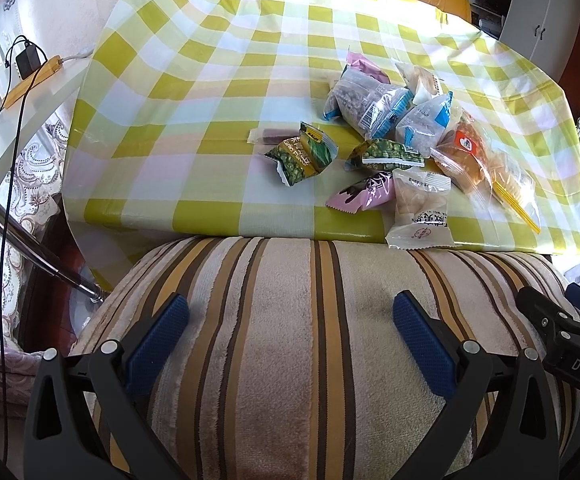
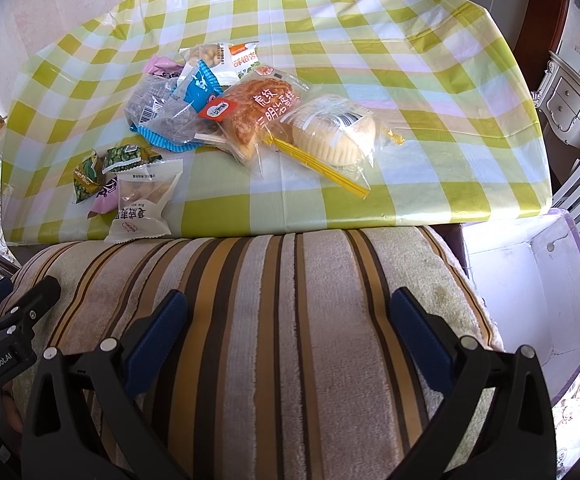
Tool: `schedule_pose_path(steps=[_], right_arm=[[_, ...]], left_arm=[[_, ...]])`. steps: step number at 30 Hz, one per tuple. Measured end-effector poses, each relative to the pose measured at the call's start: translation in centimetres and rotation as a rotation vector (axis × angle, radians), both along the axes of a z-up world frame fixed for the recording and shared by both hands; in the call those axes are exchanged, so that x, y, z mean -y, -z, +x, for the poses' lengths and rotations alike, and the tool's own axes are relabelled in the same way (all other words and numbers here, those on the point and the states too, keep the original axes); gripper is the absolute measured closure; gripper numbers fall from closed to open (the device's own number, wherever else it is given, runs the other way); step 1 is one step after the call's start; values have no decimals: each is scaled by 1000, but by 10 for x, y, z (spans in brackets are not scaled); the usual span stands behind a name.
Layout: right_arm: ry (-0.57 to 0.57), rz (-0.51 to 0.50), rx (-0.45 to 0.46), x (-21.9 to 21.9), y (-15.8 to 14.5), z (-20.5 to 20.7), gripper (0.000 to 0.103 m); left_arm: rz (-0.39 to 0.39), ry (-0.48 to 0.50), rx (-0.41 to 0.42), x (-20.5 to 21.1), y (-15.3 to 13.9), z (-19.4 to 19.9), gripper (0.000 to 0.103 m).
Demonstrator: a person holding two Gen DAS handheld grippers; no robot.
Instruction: Organize snacks
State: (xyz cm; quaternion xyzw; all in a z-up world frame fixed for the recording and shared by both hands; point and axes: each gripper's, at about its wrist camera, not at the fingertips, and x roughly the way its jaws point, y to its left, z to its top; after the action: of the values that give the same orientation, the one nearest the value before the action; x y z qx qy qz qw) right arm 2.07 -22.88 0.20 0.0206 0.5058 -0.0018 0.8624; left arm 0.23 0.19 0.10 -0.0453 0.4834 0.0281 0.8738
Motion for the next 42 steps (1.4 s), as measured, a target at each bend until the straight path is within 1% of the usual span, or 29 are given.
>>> schedule_pose_path(steps=[42], right_arm=[[2, 2, 15, -2, 1, -3, 1]], left_arm=[[9, -2, -3, 1, 1, 1, 4]])
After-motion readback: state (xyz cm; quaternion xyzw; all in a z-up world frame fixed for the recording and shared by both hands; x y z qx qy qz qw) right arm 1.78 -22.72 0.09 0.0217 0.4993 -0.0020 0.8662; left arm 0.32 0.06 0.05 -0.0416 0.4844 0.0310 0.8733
